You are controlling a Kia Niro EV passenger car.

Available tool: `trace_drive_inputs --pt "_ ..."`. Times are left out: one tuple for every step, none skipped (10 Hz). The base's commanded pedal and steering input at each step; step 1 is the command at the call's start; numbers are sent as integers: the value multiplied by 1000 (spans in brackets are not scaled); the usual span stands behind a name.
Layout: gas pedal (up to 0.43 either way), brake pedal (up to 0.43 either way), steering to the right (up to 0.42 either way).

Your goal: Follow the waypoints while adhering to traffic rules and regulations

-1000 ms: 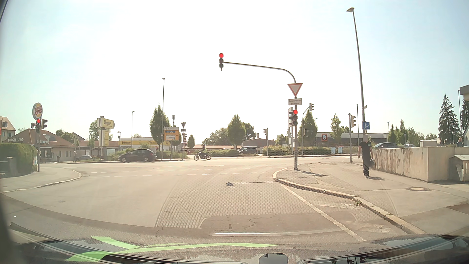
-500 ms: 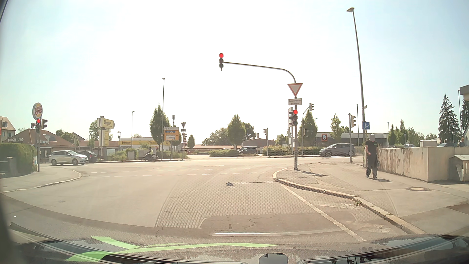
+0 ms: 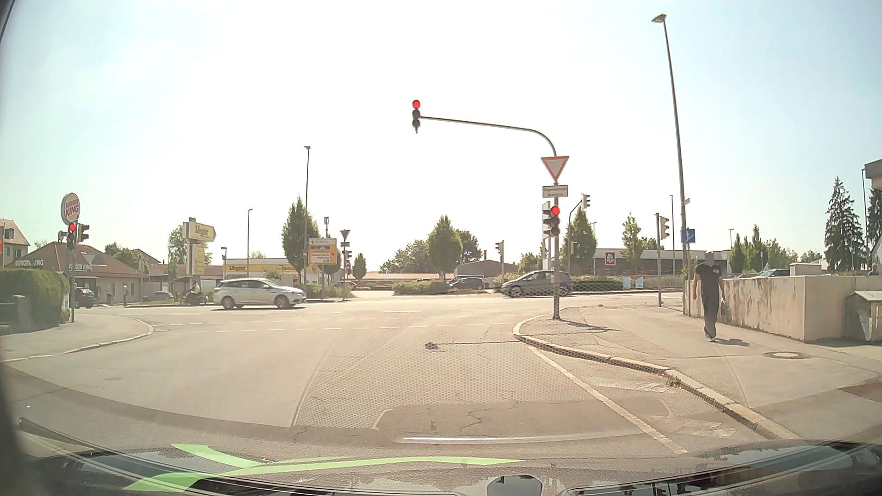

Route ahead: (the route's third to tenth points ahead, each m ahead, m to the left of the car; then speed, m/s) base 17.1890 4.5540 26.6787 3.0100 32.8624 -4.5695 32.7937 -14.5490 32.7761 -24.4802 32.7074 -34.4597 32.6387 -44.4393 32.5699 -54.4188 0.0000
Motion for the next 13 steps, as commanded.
trace_drive_inputs --pt "0 311 -19" --pt "0 311 -19" --pt "0 311 -19" --pt "0 311 -19" --pt "0 311 -19" --pt "0 311 -19" --pt "0 311 -19" --pt "0 311 -19" --pt "0 311 -19" --pt "0 311 -19" --pt "0 311 -19" --pt "0 311 -19" --pt "0 311 -19"
